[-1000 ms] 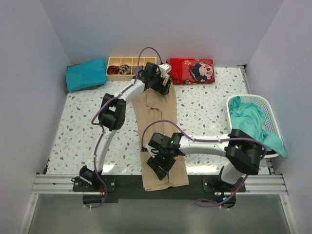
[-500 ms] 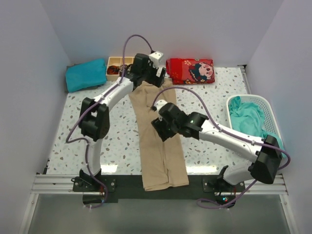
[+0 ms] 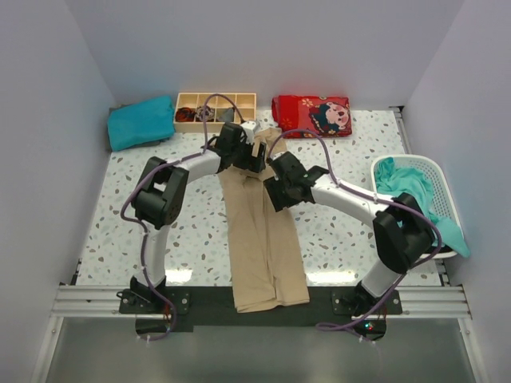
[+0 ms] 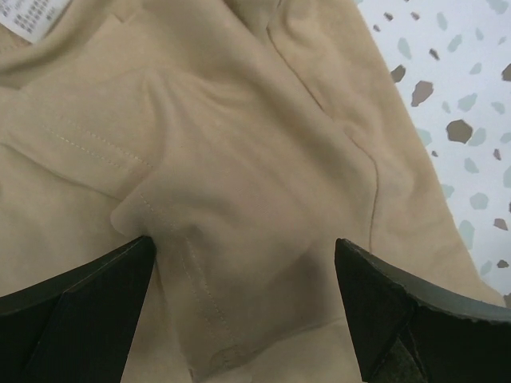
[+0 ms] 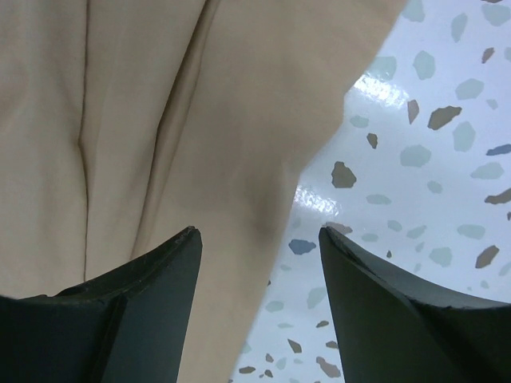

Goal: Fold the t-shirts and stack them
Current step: Grab the bottom of the folded rectangular tshirt with both arms

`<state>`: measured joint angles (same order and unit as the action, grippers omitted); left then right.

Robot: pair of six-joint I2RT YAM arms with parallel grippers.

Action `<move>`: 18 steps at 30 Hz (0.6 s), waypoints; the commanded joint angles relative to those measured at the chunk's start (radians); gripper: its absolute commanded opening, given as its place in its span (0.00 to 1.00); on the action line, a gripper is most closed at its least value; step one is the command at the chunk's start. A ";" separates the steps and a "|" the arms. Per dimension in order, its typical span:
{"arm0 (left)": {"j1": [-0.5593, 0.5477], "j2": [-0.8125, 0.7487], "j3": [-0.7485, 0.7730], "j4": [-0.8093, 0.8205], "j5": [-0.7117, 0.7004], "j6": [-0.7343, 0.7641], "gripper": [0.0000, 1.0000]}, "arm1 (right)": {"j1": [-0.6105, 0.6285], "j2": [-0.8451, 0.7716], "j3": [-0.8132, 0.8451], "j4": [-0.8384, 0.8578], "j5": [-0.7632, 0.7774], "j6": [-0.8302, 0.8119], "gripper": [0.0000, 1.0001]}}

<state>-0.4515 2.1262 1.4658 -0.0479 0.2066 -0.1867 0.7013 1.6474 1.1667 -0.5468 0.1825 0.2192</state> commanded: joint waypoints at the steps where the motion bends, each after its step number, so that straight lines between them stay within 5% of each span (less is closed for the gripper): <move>1: 0.007 0.040 0.050 -0.013 -0.036 -0.040 1.00 | -0.017 0.034 0.031 0.064 -0.069 0.026 0.65; 13: 0.007 -0.012 -0.090 -0.104 -0.193 -0.046 1.00 | -0.016 0.062 -0.166 -0.008 -0.291 0.095 0.64; 18: 0.007 -0.055 -0.140 -0.069 -0.165 -0.059 1.00 | -0.011 -0.030 -0.220 -0.019 -0.243 0.089 0.66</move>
<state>-0.4538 2.1002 1.3865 -0.0395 0.0509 -0.2180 0.6865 1.6798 0.9909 -0.5266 -0.0570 0.2920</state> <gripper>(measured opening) 0.999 0.651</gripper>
